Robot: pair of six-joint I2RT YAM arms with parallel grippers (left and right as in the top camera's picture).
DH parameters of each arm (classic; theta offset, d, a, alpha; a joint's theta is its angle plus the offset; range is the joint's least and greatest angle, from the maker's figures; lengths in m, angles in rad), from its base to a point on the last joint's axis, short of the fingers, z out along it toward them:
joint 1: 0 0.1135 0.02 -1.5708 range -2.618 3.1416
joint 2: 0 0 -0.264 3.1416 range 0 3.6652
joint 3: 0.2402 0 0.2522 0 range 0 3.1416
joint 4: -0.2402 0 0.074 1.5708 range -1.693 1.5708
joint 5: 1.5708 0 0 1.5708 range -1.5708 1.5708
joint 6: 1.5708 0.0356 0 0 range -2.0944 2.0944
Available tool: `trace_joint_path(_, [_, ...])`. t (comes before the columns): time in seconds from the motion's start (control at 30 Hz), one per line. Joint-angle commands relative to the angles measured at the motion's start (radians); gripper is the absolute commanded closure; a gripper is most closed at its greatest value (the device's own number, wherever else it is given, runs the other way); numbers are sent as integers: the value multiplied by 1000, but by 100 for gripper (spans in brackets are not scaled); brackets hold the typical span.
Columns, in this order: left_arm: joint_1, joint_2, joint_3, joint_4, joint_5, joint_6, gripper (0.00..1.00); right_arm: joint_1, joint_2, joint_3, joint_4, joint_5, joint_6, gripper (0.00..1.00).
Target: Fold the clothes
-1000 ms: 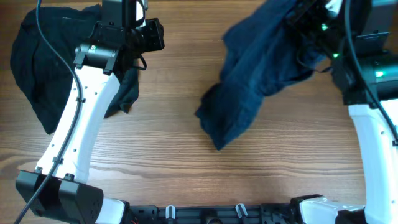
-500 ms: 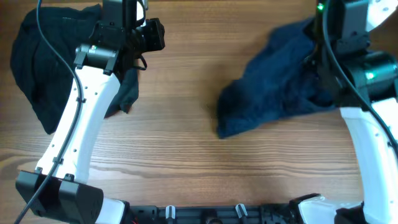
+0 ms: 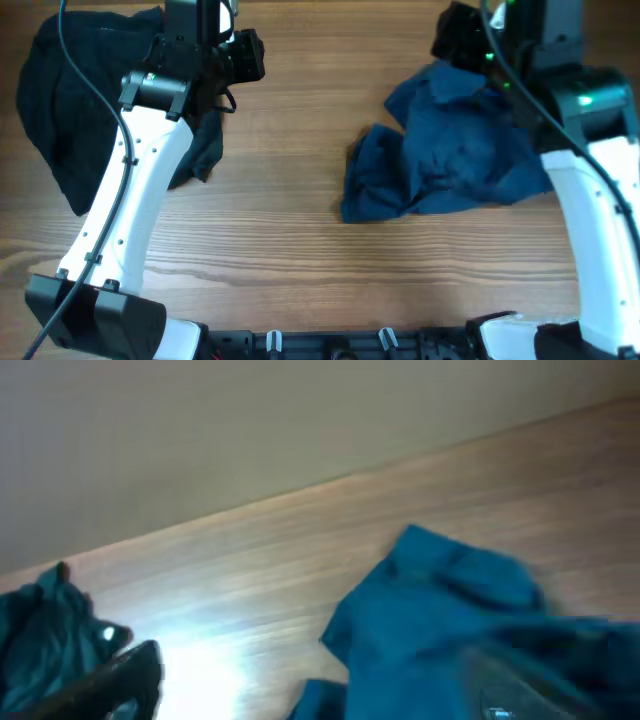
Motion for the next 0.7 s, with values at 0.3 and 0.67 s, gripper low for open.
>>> trace_joint_path(0.3, [-281,113,10,103,225,208,51,-524,8,22,-298,-278,-150,0])
trace_joint_path(0.67, [-333,172,10,330,82,216,34,-713,121,-218,-326,-315,134,0])
